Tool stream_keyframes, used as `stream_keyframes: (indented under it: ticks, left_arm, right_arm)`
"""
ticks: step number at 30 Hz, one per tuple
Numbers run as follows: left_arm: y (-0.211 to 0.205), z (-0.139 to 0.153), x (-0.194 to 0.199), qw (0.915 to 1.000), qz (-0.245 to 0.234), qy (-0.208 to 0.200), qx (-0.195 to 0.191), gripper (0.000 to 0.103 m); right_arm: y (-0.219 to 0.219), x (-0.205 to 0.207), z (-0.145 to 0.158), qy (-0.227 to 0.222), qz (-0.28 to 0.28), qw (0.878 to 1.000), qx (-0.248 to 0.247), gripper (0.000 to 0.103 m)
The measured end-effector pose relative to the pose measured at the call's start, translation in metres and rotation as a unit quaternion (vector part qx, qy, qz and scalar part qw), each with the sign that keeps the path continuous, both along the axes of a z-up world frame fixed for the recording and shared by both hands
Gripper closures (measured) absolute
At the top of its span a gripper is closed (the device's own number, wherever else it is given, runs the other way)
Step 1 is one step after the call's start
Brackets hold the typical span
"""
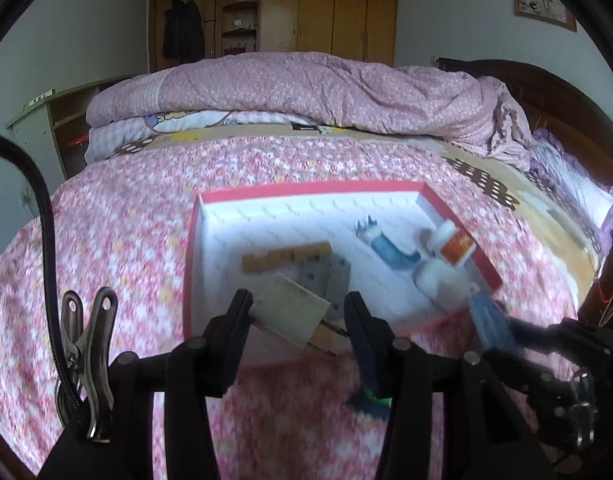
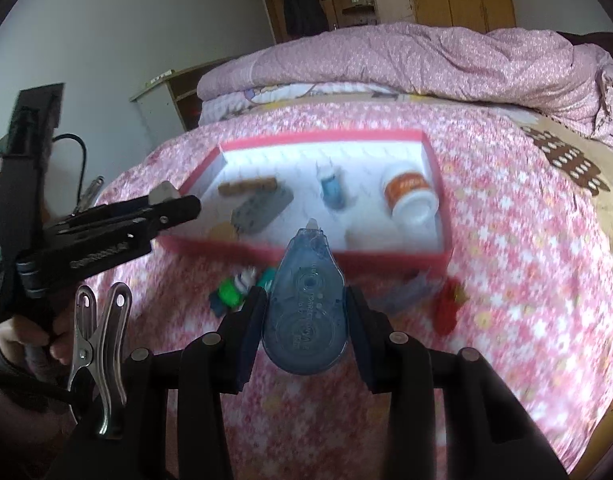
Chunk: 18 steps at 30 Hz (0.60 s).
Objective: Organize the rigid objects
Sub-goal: 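Carry the cube into the tray and open the left tool while the right tool carries the dispenser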
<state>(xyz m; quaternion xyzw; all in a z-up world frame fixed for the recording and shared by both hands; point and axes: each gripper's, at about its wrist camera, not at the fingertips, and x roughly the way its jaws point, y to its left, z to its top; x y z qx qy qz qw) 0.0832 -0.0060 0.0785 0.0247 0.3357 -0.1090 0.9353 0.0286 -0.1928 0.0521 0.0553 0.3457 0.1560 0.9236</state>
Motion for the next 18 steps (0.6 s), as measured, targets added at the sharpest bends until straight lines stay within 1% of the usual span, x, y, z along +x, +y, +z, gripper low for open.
stream_keyframes:
  ticks: [3,6,11,18]
  left_arm:
    - [-0.004,-0.001,0.012,1.0000,0.001,0.000,0.000,0.053]
    - [-0.006,-0.007,0.021,1.0000,0.005,0.005,0.002,0.053]
    - [-0.004,-0.019,0.031,0.9997,0.014,0.018,0.005,0.053]
    - [0.001,-0.034,0.043,0.9989,0.022,0.040,0.007,0.053]
  right_arm:
    - [-0.004,0.012,0.006,-0.007,-0.006,1.000,-0.001,0.062]
    - [-0.010,0.027,0.009,-0.003,-0.014,1.000,0.009,0.062]
    - [-0.014,0.048,0.005,0.009,-0.019,1.000,0.022,0.062]
    - [-0.008,0.065,-0.002,0.017,-0.024,0.999,0.019,0.062]
